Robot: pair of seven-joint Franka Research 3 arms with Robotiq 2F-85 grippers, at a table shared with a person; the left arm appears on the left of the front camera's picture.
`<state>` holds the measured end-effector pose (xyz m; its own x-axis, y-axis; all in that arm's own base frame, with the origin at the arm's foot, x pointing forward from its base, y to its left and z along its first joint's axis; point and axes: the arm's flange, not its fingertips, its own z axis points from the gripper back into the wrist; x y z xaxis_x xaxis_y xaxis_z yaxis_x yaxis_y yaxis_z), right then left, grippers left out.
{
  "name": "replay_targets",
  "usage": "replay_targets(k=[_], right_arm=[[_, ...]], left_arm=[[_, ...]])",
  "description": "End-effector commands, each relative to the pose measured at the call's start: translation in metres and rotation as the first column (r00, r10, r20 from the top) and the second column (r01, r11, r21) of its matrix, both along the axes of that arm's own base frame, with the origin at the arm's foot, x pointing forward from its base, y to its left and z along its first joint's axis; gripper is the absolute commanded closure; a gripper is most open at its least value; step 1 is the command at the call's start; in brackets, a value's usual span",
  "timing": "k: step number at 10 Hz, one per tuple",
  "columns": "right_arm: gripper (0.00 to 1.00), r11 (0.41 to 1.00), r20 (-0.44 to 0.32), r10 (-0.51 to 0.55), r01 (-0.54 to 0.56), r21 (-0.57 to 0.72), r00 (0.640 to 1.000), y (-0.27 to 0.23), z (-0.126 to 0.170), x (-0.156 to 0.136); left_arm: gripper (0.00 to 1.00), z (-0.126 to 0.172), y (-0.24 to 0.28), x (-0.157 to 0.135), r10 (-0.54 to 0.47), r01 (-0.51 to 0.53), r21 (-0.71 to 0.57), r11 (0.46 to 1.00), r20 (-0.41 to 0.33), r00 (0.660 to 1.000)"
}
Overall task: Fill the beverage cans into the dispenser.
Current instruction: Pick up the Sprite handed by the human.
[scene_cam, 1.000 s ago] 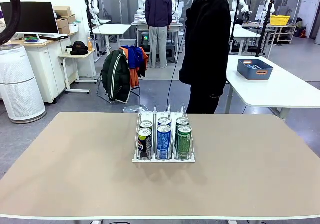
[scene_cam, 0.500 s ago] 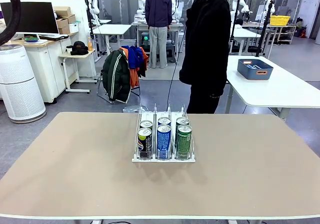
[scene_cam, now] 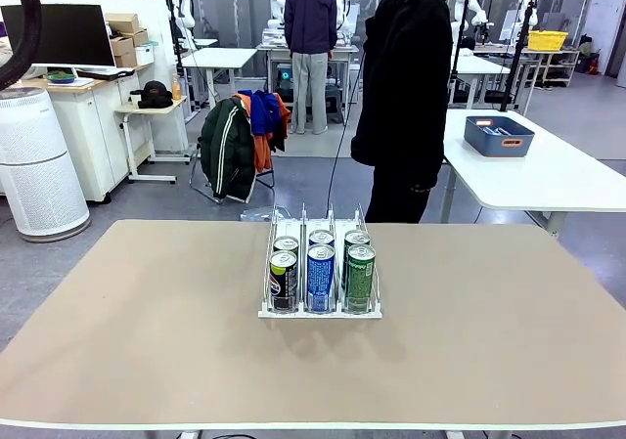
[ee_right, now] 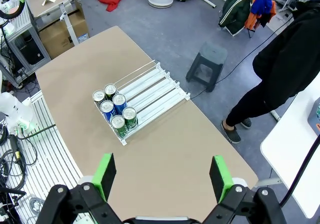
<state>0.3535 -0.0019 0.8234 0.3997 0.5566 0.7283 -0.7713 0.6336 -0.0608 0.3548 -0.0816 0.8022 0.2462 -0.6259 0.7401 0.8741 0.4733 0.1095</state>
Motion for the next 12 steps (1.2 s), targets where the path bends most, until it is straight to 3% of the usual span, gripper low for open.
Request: replay_targets(k=[1,12], right_arm=[[0.00,1.000,0.003,-0.004,0.004,-0.006,1.000,-0.0001,0.0002,-0.0007],[0.00,1.000,0.003,-0.004,0.004,-0.006,1.000,-0.0001,0.0002,-0.0007]], left_arm=[[0.00,-0.0003,0.0001,-0.0005,-0.008,0.008,-0.007,1.000,-0.006,1.000],[0.00,-0.0003,0.0001,-0.0005,-0.008,0.008,-0.007,1.000,-0.006,1.000]])
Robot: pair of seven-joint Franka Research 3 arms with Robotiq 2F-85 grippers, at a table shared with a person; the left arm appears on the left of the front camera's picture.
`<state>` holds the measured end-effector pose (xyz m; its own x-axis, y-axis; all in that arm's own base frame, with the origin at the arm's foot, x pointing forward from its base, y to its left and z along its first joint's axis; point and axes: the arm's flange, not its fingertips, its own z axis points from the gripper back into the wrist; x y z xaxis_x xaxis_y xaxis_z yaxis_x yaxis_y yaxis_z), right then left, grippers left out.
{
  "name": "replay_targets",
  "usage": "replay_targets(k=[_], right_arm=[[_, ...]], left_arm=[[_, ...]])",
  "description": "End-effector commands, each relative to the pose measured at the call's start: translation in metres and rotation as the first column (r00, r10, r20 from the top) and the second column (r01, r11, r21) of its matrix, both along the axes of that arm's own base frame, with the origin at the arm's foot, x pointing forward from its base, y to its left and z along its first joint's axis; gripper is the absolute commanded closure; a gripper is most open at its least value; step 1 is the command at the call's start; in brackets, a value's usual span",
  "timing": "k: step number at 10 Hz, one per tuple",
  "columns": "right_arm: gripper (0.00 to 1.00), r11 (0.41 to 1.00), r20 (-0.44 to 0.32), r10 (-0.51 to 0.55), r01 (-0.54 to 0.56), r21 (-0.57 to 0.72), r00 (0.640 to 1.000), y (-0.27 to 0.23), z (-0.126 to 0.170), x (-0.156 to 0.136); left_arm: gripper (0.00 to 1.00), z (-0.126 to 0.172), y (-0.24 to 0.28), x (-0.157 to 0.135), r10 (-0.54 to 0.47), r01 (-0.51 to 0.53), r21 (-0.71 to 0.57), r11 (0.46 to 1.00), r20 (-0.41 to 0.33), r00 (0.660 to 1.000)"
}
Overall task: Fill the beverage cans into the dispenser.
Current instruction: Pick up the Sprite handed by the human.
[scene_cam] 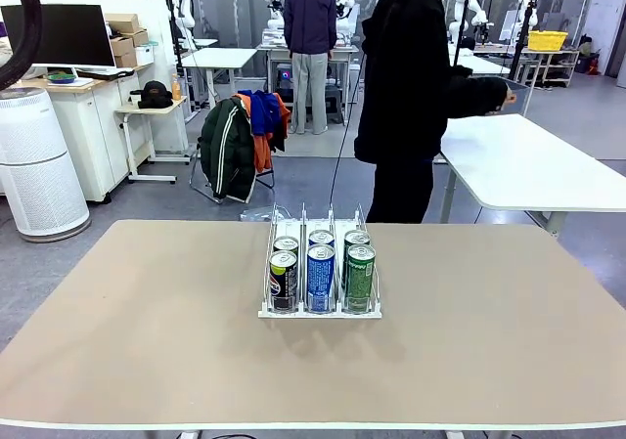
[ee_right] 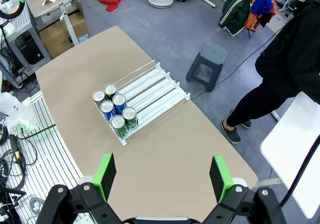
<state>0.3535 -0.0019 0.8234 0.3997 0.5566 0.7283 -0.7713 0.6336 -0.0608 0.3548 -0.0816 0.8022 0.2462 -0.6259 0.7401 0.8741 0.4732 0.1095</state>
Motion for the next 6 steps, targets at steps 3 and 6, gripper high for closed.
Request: replay_targets(k=[3,6], right_arm=[[0.00,1.000,0.003,-0.004,0.004,-0.006,1.000,-0.0001,0.0002,-0.0007],[0.00,1.000,0.003,-0.004,0.004,-0.006,1.000,-0.0001,0.0002,-0.0007]], left_arm=[[0.00,-0.0003,0.0001,-0.0005,-0.008,0.008,-0.007,1.000,-0.006,1.000],[0.00,-0.0003,0.0001,-0.0005,-0.008,0.008,-0.007,1.000,-0.006,1.000]])
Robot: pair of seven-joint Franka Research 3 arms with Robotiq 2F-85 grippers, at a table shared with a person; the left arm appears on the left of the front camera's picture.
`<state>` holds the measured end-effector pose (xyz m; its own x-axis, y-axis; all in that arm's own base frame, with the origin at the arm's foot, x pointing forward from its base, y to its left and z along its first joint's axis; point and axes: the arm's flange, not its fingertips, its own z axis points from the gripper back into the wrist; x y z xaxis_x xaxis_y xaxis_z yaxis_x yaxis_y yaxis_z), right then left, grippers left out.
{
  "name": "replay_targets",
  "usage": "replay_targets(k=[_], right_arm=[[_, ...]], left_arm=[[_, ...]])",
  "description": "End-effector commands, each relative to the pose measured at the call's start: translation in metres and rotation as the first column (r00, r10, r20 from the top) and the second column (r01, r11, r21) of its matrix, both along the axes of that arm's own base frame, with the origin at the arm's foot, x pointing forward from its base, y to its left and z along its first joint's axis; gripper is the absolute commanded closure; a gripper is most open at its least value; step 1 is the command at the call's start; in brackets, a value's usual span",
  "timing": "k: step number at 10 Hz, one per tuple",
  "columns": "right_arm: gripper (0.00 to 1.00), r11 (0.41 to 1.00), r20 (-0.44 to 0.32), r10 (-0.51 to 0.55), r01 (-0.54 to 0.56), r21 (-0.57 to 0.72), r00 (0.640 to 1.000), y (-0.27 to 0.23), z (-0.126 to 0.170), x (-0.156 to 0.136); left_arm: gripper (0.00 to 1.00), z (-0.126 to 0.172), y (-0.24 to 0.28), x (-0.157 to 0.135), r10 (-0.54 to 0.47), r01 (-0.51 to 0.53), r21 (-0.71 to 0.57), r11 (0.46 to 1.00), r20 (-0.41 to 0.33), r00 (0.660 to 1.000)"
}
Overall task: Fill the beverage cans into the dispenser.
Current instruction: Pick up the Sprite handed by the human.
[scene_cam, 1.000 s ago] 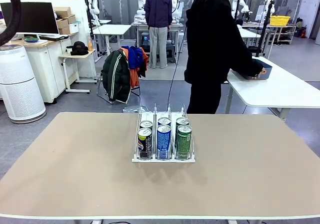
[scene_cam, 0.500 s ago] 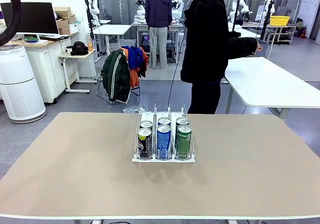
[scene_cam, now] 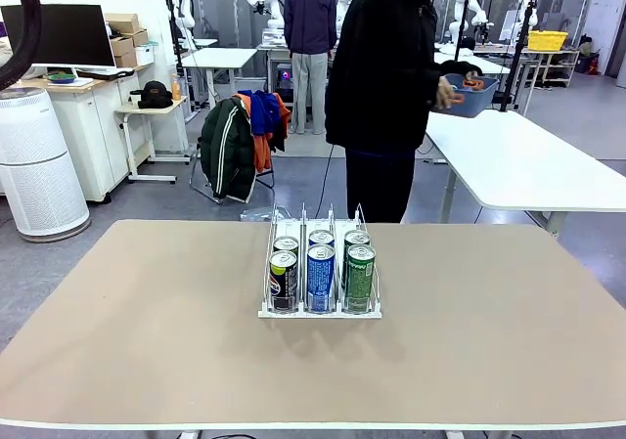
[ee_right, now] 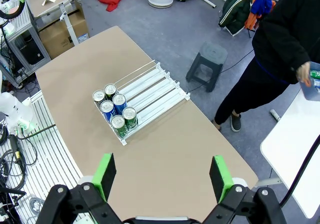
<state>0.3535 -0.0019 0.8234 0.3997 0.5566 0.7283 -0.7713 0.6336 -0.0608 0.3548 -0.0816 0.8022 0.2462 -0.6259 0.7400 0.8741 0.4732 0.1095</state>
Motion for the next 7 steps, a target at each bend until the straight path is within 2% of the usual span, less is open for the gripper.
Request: replay_targets(k=[1,7], right_arm=[[0.00,1.000,0.003,-0.004,0.004,-0.006,1.000,-0.0001,0.0002,-0.0007],[0.00,1.000,0.003,-0.004,0.004,-0.006,1.000,-0.0001,0.0002,-0.0007]], left_arm=[[0.00,-0.0003,0.0001,-0.0005,-0.008,0.008,-0.007,1.000,-0.006,1.000],[0.00,-0.0003,0.0001,-0.0005,-0.008,0.008,-0.007,1.000,-0.006,1.000]])
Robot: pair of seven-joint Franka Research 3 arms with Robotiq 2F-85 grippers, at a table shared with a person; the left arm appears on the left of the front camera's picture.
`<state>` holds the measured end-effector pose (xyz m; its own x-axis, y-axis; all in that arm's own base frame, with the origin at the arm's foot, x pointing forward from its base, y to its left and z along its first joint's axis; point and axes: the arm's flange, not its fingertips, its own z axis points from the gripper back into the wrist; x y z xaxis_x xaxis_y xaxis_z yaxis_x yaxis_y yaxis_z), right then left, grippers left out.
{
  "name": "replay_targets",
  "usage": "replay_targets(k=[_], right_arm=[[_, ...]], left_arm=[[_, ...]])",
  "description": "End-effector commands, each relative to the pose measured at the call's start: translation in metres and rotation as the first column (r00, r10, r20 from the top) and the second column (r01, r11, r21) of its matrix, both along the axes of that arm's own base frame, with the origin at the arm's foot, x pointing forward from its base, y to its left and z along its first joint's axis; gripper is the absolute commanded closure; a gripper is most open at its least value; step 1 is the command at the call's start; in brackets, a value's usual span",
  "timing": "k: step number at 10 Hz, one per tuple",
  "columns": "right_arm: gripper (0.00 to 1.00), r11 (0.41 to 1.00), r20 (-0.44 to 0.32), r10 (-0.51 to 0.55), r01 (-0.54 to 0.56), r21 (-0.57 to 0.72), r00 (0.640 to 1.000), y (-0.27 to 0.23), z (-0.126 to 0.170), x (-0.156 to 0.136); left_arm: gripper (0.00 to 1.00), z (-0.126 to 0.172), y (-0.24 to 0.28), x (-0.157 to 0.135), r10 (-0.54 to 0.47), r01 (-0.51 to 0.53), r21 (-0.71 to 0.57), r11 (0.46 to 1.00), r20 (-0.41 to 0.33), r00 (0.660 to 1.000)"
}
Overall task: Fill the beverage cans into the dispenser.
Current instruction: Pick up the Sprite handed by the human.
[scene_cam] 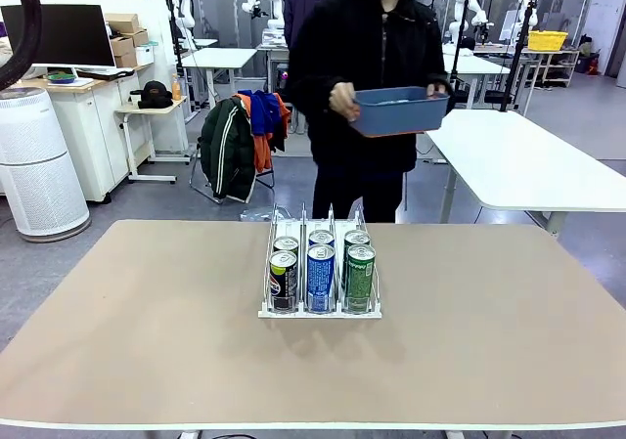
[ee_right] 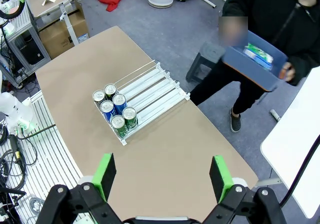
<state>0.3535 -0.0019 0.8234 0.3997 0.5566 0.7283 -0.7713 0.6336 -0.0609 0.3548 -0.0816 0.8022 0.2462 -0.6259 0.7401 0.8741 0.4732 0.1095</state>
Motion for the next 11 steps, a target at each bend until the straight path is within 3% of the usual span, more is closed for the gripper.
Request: replay_targets(k=[1,11], right_arm=[[0.00,1.000,0.003,-0.004,0.004,-0.006,1.000,-0.0001,0.0002,-0.0007],[0.00,1.000,0.003,-0.004,0.004,-0.006,1.000,-0.0001,0.0002,-0.0007]], left_arm=[[0.00,-0.0003,0.0001,-0.0005,-0.008,0.008,-0.007,1.000,-0.006,1.000],[0.00,-0.0003,0.0001,-0.0005,-0.008,0.008,-0.007,1.000,-0.006,1.000]])
